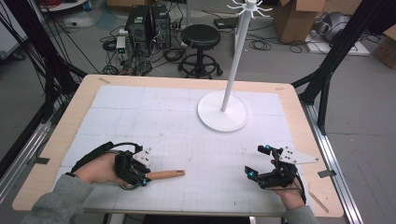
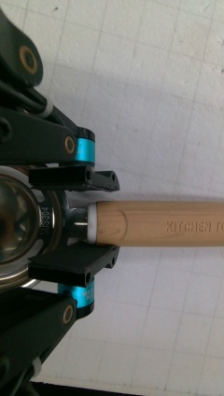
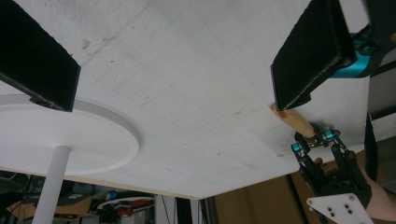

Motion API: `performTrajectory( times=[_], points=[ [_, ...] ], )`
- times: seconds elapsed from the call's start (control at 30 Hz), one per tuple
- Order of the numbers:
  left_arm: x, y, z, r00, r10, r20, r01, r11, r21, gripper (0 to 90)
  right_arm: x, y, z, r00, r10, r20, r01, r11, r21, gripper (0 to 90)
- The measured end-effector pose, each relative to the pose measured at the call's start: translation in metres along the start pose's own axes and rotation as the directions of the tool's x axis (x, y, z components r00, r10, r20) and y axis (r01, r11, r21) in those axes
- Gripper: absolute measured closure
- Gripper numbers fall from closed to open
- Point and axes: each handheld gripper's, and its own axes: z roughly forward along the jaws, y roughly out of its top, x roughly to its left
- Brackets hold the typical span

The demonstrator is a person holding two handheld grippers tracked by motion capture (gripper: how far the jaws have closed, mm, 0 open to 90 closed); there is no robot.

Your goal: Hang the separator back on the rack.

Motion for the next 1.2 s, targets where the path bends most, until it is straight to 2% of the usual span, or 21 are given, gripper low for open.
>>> performTrajectory(
  times=[0.07,0.4,0.6,0.9,1.13,1.2],
  points=[
    [-0.001,0.000,0.000,1.0000,-0.003,0.002,0.003,1.0000,-0.003,68.5,0.000,0.000,0.000,1.0000,0.000,0.000,0.000,1.000,0.000,0.6],
    [-0.001,0.000,0.000,1.0000,-0.001,-0.001,0.001,1.0000,0.003,69.1,0.000,0.000,0.000,1.0000,0.000,-0.001,0.000,1.000,0.000,0.6],
    [-0.002,-0.001,0.000,0.9999,-0.013,-0.005,0.013,0.9998,-0.016,69.1,0.000,0.000,0.000,0.9999,-0.011,0.001,0.011,1.000,0.001,0.6],
    [-0.004,-0.002,-0.003,0.9998,0.010,-0.019,-0.011,0.9998,-0.020,69.3,0.001,0.001,-0.001,0.9999,-0.010,0.014,0.010,1.000,-0.006,0.6],
    [-0.003,-0.004,-0.010,0.9995,-0.004,-0.030,0.002,0.9986,-0.054,69.5,0.000,0.001,-0.001,0.9999,-0.008,0.014,0.008,1.000,-0.004,0.6],
    [-0.003,-0.005,-0.012,0.9998,-0.011,-0.015,0.010,0.9981,-0.062,69.5,0.000,0.001,0.000,0.9999,-0.007,0.012,0.007,1.000,-0.002,0.6]
  ],
)
